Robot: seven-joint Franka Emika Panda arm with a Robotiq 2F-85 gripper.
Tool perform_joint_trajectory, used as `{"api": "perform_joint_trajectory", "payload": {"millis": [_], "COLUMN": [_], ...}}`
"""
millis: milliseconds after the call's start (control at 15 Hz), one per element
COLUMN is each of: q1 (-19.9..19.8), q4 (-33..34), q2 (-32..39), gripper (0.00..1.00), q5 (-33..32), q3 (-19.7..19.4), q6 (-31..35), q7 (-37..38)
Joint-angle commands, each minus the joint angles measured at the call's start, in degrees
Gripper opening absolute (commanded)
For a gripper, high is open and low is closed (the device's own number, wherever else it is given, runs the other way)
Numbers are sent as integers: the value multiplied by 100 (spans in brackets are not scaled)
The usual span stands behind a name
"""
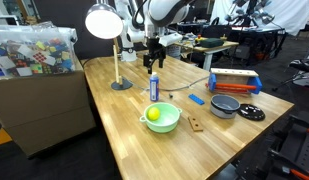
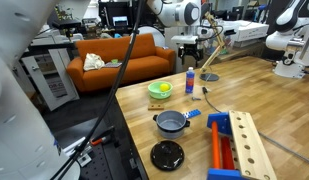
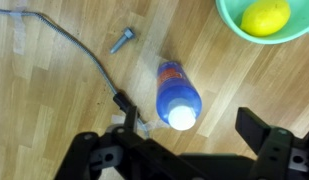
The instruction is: Move the blue bottle forward
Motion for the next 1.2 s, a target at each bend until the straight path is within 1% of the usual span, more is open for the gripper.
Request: {"api": "perform_joint_trajectory", "payload": {"millis": [0, 200, 533, 1133], "q1": [71, 69, 222, 268], "q4": [151, 340, 573, 764], "q2": [210, 452, 631, 881], "gripper": [100, 100, 100, 100], "q5": [-57, -1, -29, -21], "q3": [-229, -248, -236, -289], "q6": [67, -44, -133, -216], "q7": [89, 26, -1, 20]}}
